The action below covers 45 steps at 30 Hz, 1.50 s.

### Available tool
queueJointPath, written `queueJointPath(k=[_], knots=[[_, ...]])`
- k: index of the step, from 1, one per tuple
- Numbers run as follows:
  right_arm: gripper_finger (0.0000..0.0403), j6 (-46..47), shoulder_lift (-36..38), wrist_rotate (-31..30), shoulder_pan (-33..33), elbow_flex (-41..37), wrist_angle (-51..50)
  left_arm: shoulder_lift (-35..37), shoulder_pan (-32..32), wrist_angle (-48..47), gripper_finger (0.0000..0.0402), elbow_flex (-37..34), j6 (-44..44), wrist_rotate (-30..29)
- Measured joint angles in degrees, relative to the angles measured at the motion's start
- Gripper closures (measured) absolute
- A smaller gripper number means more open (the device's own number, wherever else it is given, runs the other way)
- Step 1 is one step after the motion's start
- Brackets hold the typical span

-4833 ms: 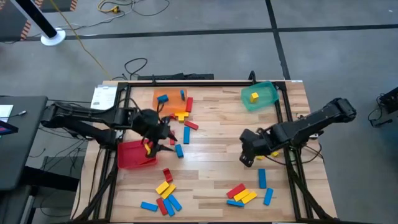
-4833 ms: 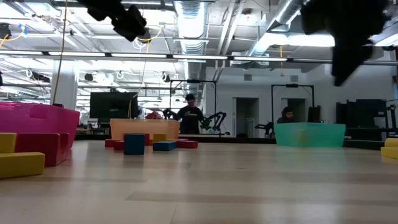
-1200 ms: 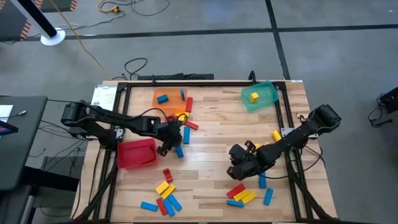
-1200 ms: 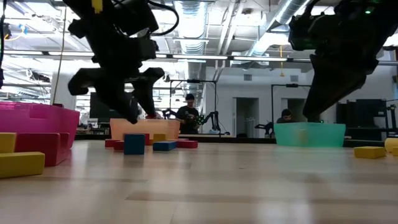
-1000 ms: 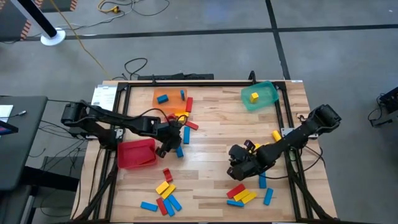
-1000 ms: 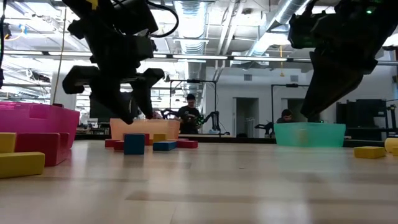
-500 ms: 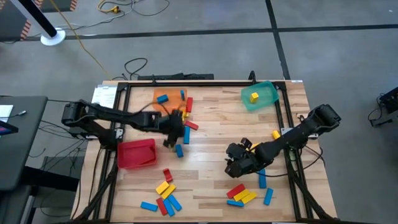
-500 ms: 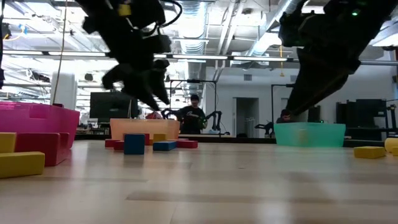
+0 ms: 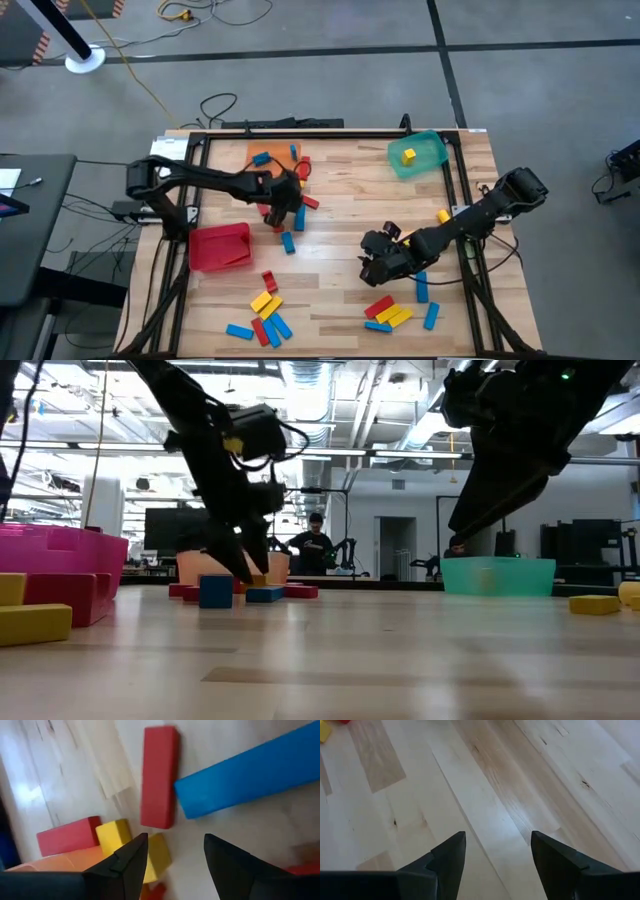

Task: Sort blocks
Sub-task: Put the yellow block into the blue bin

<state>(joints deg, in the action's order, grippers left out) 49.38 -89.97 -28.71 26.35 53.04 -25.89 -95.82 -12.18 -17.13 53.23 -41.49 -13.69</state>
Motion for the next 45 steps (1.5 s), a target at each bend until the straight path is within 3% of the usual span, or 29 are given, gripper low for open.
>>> queueJointPath(k=[18,27,37,45], knots=[[0.0163,-3.3,0.0,-1.2,-0.3,0.0,0.3,-2.7,-0.2,-9.7,0.0207,7.6,-10.7,-6.5],[0.0163,-5.0,0.0,-1.4,-0.3,0.0,1.3,-3.6,-0.3,-8.3,0.0205,7.7,-16.8,-7.4],[0.0163,-5.0,-0.5,-2.1,0.7,0.0,1.8,-4.5,-1.0,-8.2,0.0163,7.8,-22.5,-9.4],[0.0163,-5.1,-0.5,-3.0,1.0,0.0,2.4,-4.6,-1.1,-8.2,0.0161,7.7,-27.2,-8.8]])
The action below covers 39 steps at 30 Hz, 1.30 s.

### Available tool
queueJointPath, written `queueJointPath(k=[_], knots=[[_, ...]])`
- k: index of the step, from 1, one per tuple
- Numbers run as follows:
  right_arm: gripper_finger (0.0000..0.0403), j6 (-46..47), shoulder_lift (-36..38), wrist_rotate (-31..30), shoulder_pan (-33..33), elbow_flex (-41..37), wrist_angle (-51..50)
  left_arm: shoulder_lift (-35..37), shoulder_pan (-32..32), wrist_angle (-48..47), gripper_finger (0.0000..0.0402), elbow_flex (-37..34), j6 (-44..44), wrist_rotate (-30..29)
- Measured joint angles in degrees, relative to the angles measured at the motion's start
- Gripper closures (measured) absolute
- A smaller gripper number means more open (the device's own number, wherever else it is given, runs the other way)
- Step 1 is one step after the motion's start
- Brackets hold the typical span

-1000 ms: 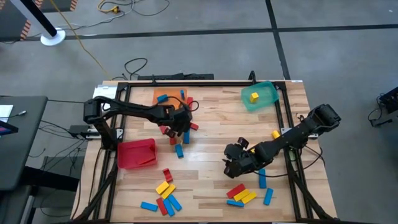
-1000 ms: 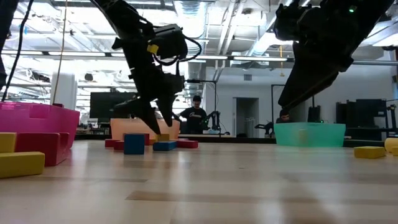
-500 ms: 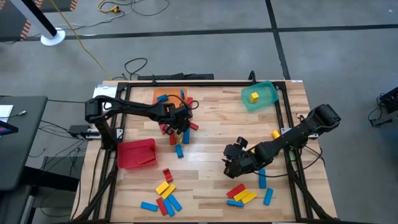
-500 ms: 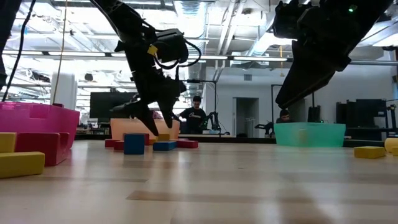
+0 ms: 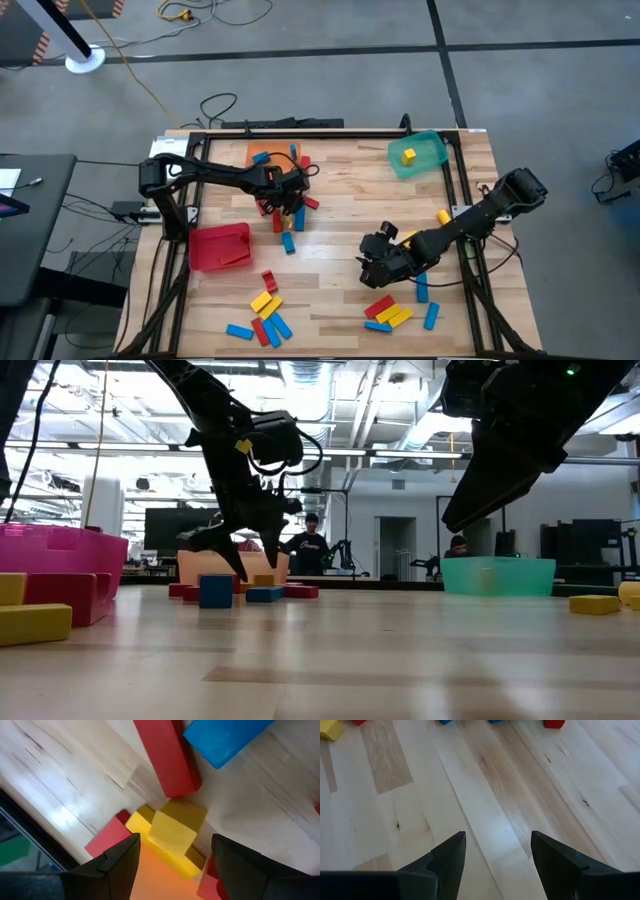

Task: Sort blocks
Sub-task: Put the yellow block into the blue bin

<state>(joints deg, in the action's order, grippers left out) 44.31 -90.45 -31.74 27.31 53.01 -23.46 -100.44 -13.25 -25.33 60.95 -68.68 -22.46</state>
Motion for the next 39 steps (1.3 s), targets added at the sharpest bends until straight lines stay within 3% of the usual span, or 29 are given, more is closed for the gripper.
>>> queueJointPath(k=[18,28,39], knots=[[0.0163,-1.2,0.0,-1.2,0.0,0.0,3.5,0.0,-3.1,0.2,0.0164,0.0,-1.7,5.8],[0.0163,-1.3,0.0,-1.6,0.0,0.0,4.1,-2.6,-4.1,-0.5,0.0194,0.6,-0.6,9.3],[0.0163,-1.4,0.0,-2.1,0.0,0.0,4.3,-5.6,-2.6,-8.7,0.0232,6.2,1.9,9.2]])
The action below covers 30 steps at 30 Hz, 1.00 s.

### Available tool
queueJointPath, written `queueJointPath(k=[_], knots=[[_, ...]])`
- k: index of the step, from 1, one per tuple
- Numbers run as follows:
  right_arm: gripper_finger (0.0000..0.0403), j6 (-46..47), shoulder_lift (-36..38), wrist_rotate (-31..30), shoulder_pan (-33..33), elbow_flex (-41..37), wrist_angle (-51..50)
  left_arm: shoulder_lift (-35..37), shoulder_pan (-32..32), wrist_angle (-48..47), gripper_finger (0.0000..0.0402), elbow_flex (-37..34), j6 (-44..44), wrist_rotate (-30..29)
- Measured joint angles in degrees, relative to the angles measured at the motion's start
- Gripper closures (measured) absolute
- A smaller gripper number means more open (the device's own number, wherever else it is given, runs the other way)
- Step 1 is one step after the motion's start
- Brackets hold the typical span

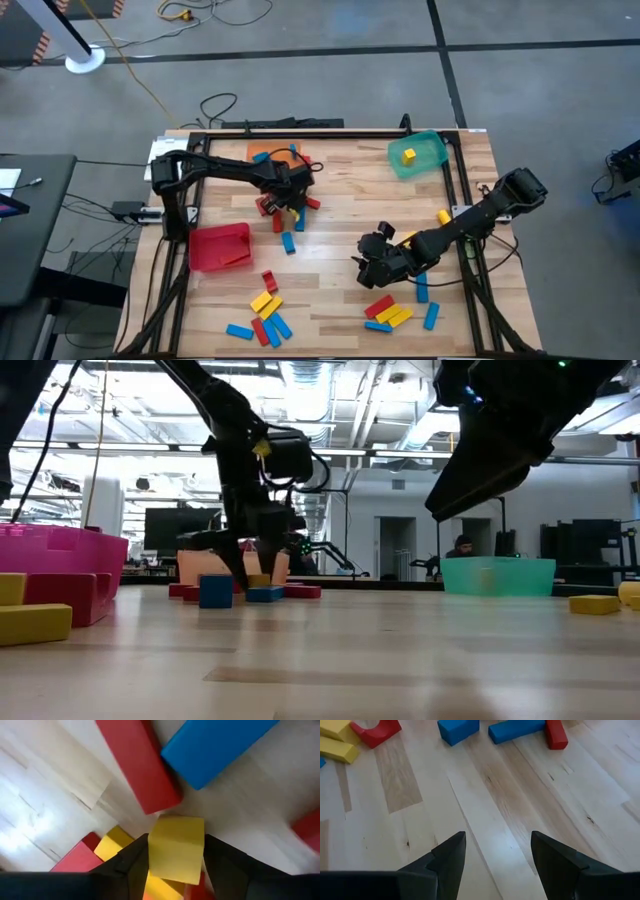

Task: Sort blocks
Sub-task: Put the yellow block into the blue bin

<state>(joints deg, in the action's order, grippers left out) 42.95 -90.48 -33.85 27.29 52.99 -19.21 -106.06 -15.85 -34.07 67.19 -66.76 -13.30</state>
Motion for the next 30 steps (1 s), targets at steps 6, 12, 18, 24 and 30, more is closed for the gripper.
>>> queueJointPath(k=[6,12,18,24,30], knots=[[0.0163,-0.9,0.0,-0.7,0.0,0.0,0.0,-0.2,1.3,-2.2,0.0267,2.4,1.7,0.1],[0.0163,-2.7,0.0,-1.0,0.0,0.0,0.3,-0.1,2.7,-5.0,0.0265,6.3,6.3,0.6],[0.0163,-13.4,0.0,-6.3,0.0,0.0,6.2,-0.1,2.9,-11.8,0.0263,13.6,13.9,7.3],[0.0163,-32.8,0.0,-13.4,0.5,0.0,15.7,1.0,2.0,-16.7,0.0263,22.8,21.8,24.4],[0.0168,-54.4,0.0,-26.1,2.2,0.0,23.9,6.0,0.3,-14.8,0.0263,26.9,28.2,45.3]])
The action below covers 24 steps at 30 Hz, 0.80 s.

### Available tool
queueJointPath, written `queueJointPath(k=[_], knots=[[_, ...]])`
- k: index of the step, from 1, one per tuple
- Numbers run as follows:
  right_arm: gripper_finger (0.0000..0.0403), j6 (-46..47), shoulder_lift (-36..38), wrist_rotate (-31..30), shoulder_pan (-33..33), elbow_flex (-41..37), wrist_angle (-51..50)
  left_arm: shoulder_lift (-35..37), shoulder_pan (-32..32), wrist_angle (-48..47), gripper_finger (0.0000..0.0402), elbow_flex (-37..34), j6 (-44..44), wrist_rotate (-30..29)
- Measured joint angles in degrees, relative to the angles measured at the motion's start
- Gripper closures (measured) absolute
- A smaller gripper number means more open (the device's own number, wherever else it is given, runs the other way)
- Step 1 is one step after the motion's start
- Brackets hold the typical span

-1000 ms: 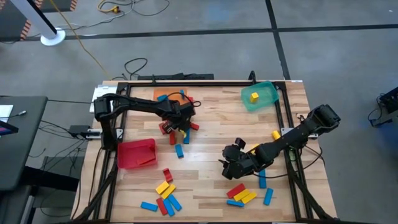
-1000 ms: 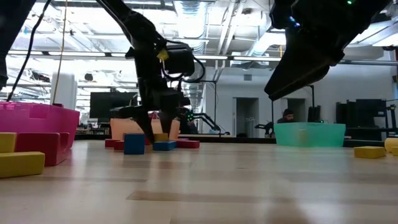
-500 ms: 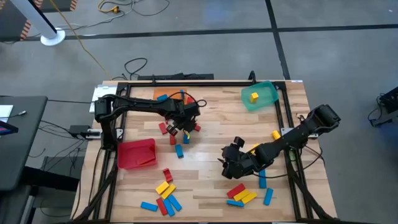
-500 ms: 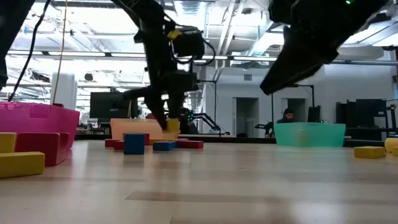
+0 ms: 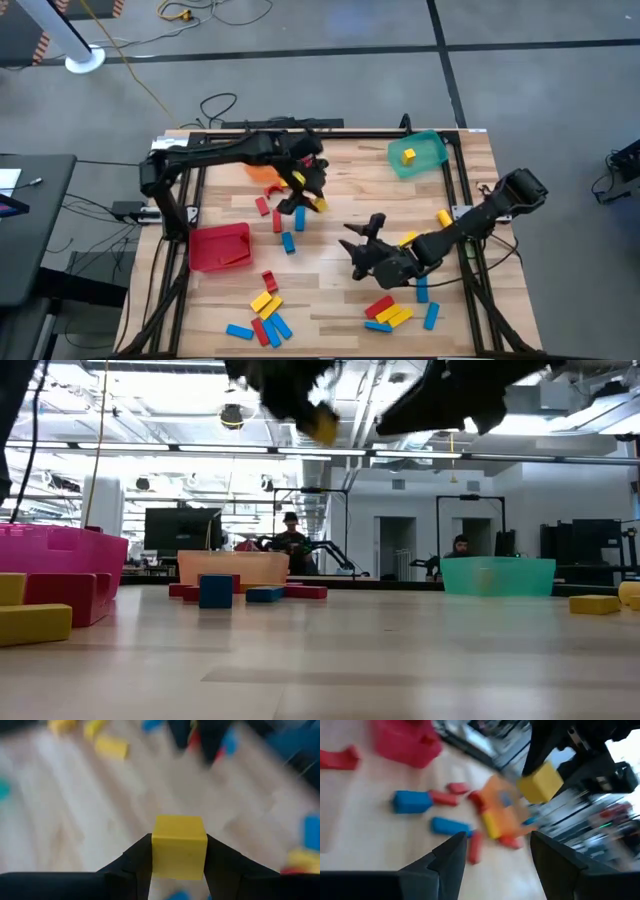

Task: Sort blocks
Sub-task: Put the yellow block into the blue bin

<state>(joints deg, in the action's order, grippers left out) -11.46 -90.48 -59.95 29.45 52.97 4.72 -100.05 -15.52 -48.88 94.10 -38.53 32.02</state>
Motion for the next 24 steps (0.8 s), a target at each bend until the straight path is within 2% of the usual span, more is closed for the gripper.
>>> queueJointPath(k=[5,9,15,19,24], knots=[[0.017,-18.4,0.0,-8.7,0.6,0.0,10.5,3.5,-0.8,5.2,0.0263,0.1,7.5,11.2],[0.017,-32.2,0.0,-10.6,-0.6,0.0,20.5,3.9,-0.5,9.0,0.0262,0.1,12.8,16.8],[0.017,-46.4,0.0,-12.5,-2.3,0.0,33.7,3.8,0.7,10.9,0.0262,0.0,13.5,17.8],[0.017,-52.4,0.0,-12.0,-2.2,0.0,38.7,3.8,0.5,14.1,0.0262,0.0,16.1,18.6],[0.017,-56.4,0.0,-7.2,-2.2,0.0,40.6,3.8,0.4,18.1,0.0262,0.0,18.6,18.8]])
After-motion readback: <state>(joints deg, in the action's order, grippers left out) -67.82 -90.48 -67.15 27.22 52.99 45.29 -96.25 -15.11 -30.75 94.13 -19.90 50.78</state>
